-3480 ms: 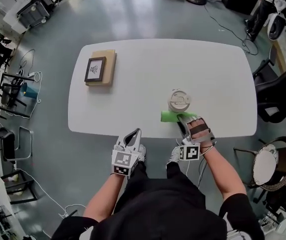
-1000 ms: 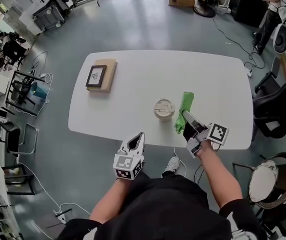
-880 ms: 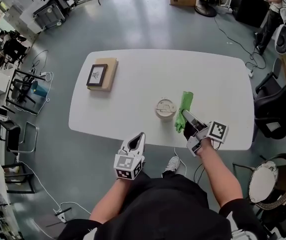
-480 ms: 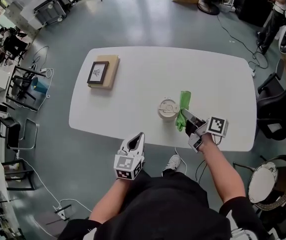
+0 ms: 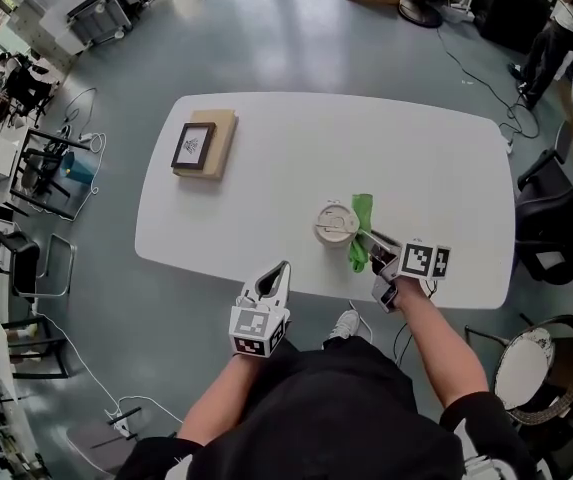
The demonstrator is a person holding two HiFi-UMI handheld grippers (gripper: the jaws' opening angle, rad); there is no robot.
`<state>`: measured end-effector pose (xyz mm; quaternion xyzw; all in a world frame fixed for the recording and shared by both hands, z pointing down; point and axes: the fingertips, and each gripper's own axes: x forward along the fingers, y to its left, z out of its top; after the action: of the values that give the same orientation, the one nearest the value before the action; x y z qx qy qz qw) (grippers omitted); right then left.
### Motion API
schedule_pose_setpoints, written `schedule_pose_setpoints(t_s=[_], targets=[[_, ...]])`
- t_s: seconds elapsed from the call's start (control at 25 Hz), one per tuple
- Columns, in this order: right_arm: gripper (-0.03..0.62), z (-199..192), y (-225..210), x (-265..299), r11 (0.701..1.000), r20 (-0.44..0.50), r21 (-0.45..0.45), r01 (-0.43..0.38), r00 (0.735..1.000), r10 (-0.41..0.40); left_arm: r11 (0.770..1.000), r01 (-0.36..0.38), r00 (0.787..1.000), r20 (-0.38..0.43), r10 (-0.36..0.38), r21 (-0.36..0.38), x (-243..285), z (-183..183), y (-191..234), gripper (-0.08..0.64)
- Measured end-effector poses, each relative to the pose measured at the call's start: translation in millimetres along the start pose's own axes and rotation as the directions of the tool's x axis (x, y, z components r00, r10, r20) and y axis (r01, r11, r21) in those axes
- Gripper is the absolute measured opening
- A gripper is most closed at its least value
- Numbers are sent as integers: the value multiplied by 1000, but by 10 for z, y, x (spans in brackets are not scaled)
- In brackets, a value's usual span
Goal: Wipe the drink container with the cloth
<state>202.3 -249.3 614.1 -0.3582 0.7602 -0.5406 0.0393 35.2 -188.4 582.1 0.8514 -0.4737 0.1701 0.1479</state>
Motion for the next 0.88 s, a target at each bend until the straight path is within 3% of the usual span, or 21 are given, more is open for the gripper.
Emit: schedule_pose_setpoints(t_s=[0.12,0.32,0.64,0.88], targets=[[107,-20,-102,26,988,-32,-134,71,997,-76,1000,-1,1000,15,1,23,59,98,-17,14],[109,-82,-260,101,932,-87,-327,156,977,-193,1000,-8,1000,11,8,25,67,111,-51,14],[109,-148,-520,281,758,-179,-625,187,911,-372,998,-13,1000,-9,14,55,75,81,-174,14],[109,-247,-706,354,638,-204,-753,159,866,-456,998,-26,999,-17,27,65,17,59,-243,14]])
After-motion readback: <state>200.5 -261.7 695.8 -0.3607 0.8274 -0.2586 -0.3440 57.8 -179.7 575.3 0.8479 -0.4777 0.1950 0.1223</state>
